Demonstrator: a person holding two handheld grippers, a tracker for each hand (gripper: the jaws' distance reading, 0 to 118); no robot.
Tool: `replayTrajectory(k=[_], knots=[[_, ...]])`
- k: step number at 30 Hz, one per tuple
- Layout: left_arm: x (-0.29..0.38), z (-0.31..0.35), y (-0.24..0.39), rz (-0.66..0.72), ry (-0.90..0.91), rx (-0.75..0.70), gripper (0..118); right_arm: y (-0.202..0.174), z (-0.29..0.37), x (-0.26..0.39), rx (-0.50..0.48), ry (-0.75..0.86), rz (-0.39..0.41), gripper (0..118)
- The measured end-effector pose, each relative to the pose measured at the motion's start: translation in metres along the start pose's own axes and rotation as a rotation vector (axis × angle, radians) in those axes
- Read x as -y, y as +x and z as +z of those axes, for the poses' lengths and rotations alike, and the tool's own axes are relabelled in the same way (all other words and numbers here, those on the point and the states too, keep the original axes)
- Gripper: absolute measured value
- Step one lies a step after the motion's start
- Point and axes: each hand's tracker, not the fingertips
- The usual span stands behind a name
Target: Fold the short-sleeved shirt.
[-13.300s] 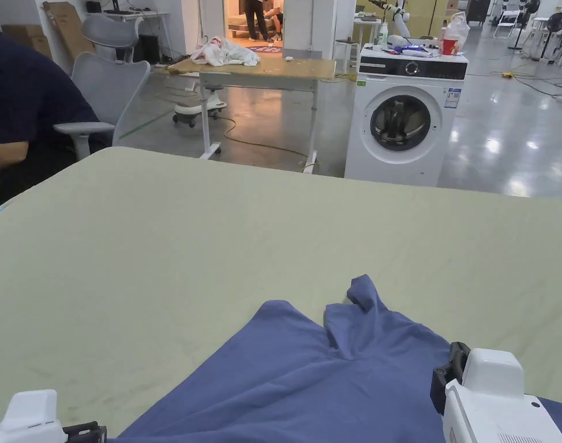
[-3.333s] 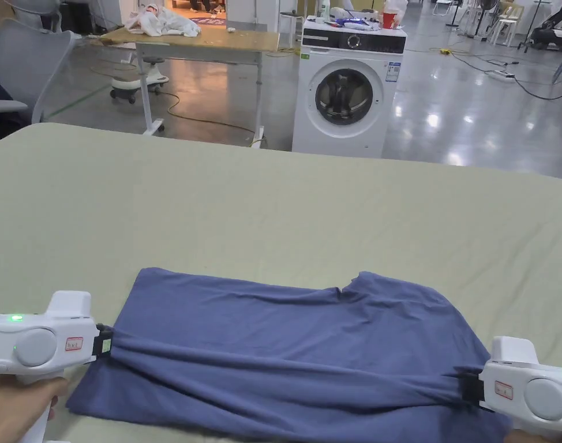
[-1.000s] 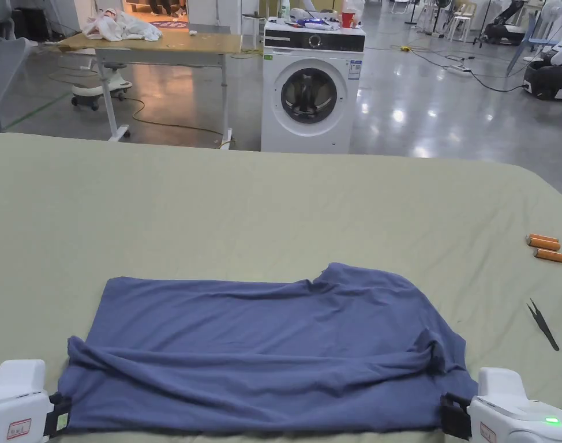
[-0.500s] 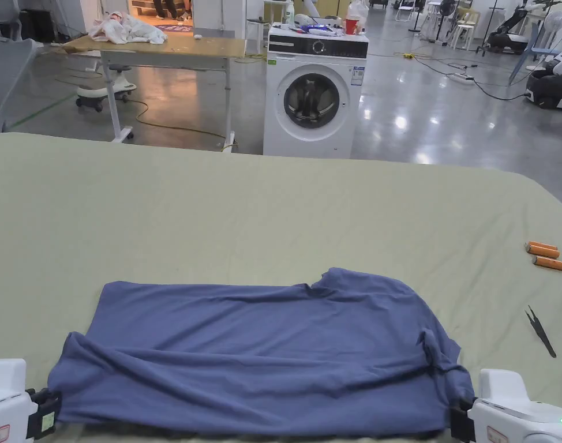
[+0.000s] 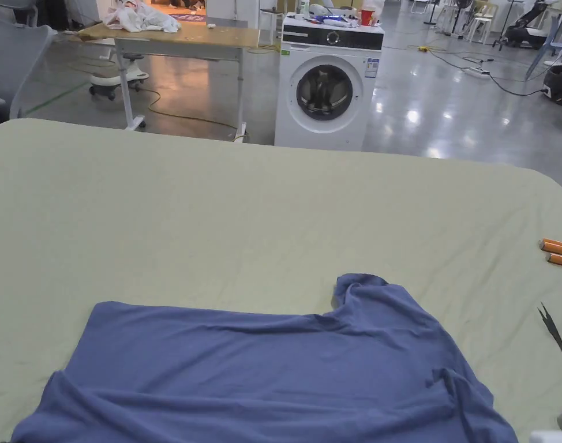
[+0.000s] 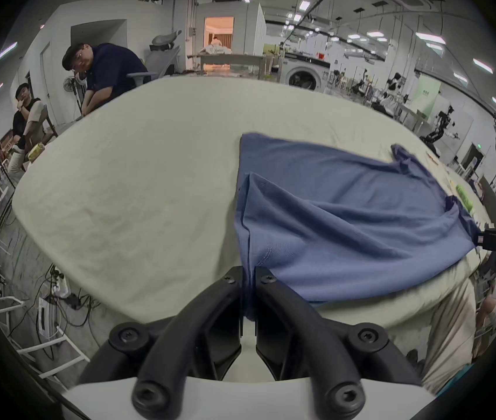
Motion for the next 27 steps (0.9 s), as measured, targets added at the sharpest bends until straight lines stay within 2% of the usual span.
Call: replayTrajectory(k=[5, 9, 11, 12, 13, 14, 15, 16, 17, 20, 27], knots=[[0.029, -0.018, -0.001, -0.028, -0.072, -0.036, 3, -0.009, -0.019, 0.035, 0.024, -0.055, -0.013, 6], [0.024, -0.028, 0.002, -0.038, -0.07, -0.055, 3, -0.015, -0.024, 0.033, 0.047, -0.041, -0.011, 7], [0.019, -0.03, 0.007, -0.053, -0.087, -0.071, 4, -0.017, -0.024, 0.031, 0.055, -0.033, -0.015, 14], [0.017, -0.029, 0.009, -0.065, -0.089, -0.078, 6, -0.018, -0.022, 0.029, 0.06, -0.036, -0.009, 23], [0.015, -0.028, 0.011, -0.07, -0.081, -0.082, 14, -0.018, -0.019, 0.027, 0.07, -0.037, -0.005, 46], [0.012, -0.027, 0.014, -0.077, -0.065, -0.086, 20, -0.019, -0.016, 0.024, 0.113, -0.028, -0.01, 65], [0.012, -0.032, 0.01, -0.077, -0.052, -0.085, 28, -0.019, -0.012, 0.021, 0.157, -0.021, -0.014, 75], [0.01, -0.033, 0.011, -0.073, -0.032, -0.081, 41, -0.02, -0.008, 0.018, 0.158, -0.005, -0.021, 80], [0.005, -0.031, 0.013, -0.072, 0.008, -0.068, 48, -0.023, -0.002, 0.013, 0.171, 0.038, -0.003, 80], [-0.01, -0.028, 0.025, -0.082, 0.093, -0.019, 52, -0.036, 0.009, -0.002, 0.231, 0.143, 0.044, 80], [-0.052, -0.022, 0.066, -0.135, 0.377, -0.024, 52, -0.072, 0.015, -0.044, 0.088, 0.482, -0.058, 80]])
